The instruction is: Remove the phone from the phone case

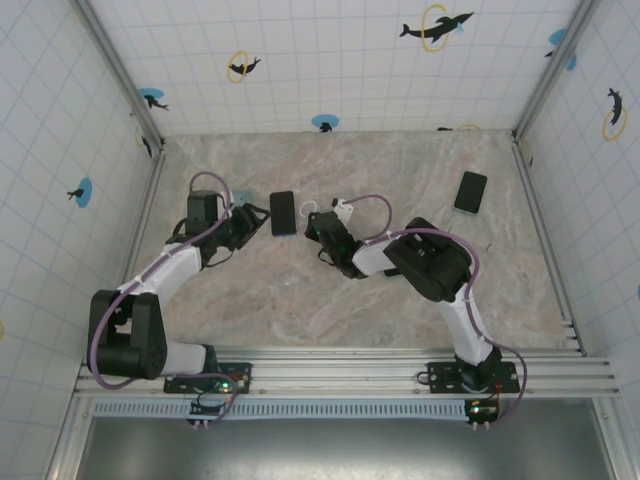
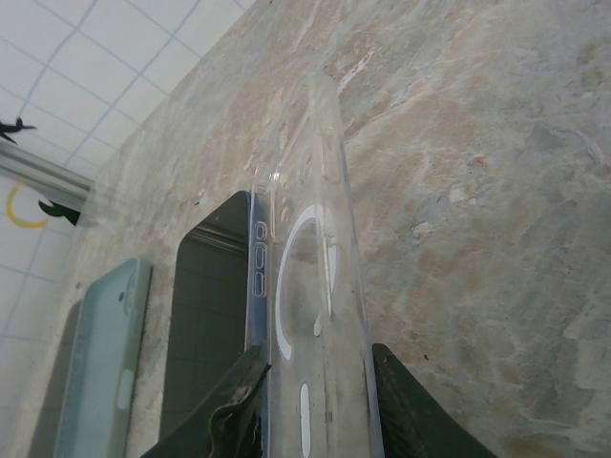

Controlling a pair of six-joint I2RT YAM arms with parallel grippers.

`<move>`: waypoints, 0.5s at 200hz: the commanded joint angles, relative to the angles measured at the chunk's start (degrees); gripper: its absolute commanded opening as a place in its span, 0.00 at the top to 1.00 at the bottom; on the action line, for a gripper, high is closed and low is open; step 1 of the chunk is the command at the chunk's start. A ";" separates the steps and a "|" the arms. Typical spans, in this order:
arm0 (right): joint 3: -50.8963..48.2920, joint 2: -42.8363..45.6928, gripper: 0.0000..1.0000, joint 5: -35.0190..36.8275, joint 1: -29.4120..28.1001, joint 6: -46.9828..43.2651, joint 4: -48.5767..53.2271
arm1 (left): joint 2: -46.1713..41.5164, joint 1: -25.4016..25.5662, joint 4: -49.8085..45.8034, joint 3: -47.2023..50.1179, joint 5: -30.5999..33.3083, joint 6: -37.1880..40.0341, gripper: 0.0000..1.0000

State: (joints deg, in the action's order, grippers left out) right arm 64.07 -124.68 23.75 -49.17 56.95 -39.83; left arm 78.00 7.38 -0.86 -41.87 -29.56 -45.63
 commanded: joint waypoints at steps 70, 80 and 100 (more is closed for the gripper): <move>-3.90 10.39 0.43 1.20 1.59 -10.95 5.06 | -0.55 -0.62 -1.36 -1.46 -1.46 2.90 0.29; -4.46 12.19 0.38 0.35 2.01 -13.30 6.08 | -0.78 -0.61 -1.65 -1.66 -1.46 3.46 0.29; -5.45 15.92 0.31 -2.09 3.23 -17.84 9.44 | -1.05 -0.63 -2.10 -2.24 -2.07 4.40 0.29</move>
State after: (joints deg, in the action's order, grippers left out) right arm 60.16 -114.65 23.53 -47.22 46.02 -34.13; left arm 78.00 7.27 -1.21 -42.06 -30.11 -43.86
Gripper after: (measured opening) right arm 0.662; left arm 0.712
